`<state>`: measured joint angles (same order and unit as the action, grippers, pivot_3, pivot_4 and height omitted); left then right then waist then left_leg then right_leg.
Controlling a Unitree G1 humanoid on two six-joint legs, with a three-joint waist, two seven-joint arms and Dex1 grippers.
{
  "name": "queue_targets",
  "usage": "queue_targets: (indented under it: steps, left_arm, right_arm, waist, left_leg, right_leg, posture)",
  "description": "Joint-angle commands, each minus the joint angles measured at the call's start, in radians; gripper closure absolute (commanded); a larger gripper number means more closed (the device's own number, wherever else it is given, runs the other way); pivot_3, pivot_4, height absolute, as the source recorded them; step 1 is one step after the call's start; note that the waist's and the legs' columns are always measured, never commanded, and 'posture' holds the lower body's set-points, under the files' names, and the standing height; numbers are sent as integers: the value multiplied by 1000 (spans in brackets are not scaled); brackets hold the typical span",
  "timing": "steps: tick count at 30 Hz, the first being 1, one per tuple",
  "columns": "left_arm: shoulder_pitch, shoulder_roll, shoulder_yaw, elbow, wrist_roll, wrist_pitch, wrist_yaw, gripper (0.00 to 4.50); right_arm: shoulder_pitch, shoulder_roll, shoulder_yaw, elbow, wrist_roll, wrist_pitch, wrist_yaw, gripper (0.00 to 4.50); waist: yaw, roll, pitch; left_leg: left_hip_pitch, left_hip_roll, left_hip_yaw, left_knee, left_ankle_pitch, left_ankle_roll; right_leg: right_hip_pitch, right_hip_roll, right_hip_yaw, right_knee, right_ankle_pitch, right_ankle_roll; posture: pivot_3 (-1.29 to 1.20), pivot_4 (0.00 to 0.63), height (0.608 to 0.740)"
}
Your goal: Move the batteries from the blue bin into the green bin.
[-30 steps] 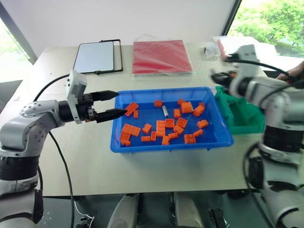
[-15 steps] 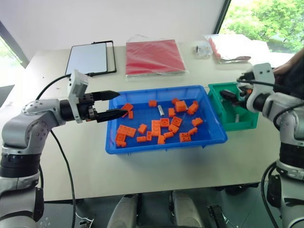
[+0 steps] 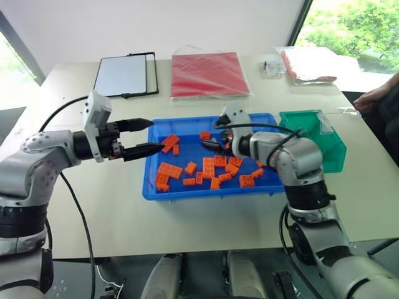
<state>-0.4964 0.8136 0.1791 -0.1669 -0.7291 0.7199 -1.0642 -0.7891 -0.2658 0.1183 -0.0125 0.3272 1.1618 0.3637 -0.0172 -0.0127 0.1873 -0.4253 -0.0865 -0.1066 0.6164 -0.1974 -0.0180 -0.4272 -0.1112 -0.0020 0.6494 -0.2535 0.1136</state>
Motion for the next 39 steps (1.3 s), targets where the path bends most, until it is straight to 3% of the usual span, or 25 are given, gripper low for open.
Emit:
queue_targets:
  steps: [1,10,13,19,25,29,33,38,39]
  left_arm:
    - [4,20,39,-40,-21,9,10,0]
    - [16,23,50,-68,-45,26,41,0]
    - [16,25,53,-67,-48,28,44,0]
    - [-3,20,40,-50,-44,26,40,0]
    - [-17,8,20,-36,-41,21,28,0]
    - [-10,-1,6,-37,-42,18,18,0]
    - [-16,-10,-6,-33,-48,25,8,0]
    - [-4,-12,-24,-55,-61,42,-15,0]
    - [1,-11,-31,-65,-60,41,-22,0]
  right_arm:
    - [-14,8,20,50,-29,-64,5,562]
    - [-5,19,71,220,-95,-207,46,562]
    - [-2,26,66,226,-97,-218,55,1460]
    - [-1,31,65,159,-100,-186,50,4458]
    - [-83,-39,-142,-105,-8,27,20,4450]
    - [-76,-235,-329,-212,11,165,18,4450]
    - [24,-390,-395,-237,9,189,33,4450]
    - [134,-434,-413,-210,-2,128,29,4450]
    - [159,-439,-403,-196,-16,94,24,3406]
  waist:
    - [-1,0,0]
    - [-4,0,0]
    - [-4,0,0]
    - [-5,0,0]
    - [0,0,0]
    - [13,0,0]
    - [9,-1,0]
    - [-19,0,0]
    - [-22,0,0]
  left_leg:
    - [0,0,0,0,0,0]
    - [1,0,0,-1,0,0]
    - [1,0,0,0,0,0]
    - [1,0,0,-1,0,0]
    - [0,0,0,-1,0,0]
    - [0,-1,-1,0,0,0]
    - [0,-2,-1,0,0,1]
    - [2,1,3,-1,0,1]
    - [2,1,3,-1,0,1]
  right_leg:
    - [0,0,0,0,0,0]
    - [0,0,0,0,0,0]
    - [1,0,0,0,0,0]
    - [0,1,0,0,0,0]
    - [0,0,0,0,0,0]
    - [1,-1,-1,0,0,0]
    - [2,-2,-2,-3,0,0]
    - [1,-2,0,-1,0,0]
    - [1,-2,0,0,0,0]
  posture:
    - [0,150,731]
    - [0,150,731]
    - [0,150,731]
    - [0,150,731]
    - [0,150,731]
    - [0,150,731]
    - [0,150,731]
    - [0,150,731]
    - [0,150,731]
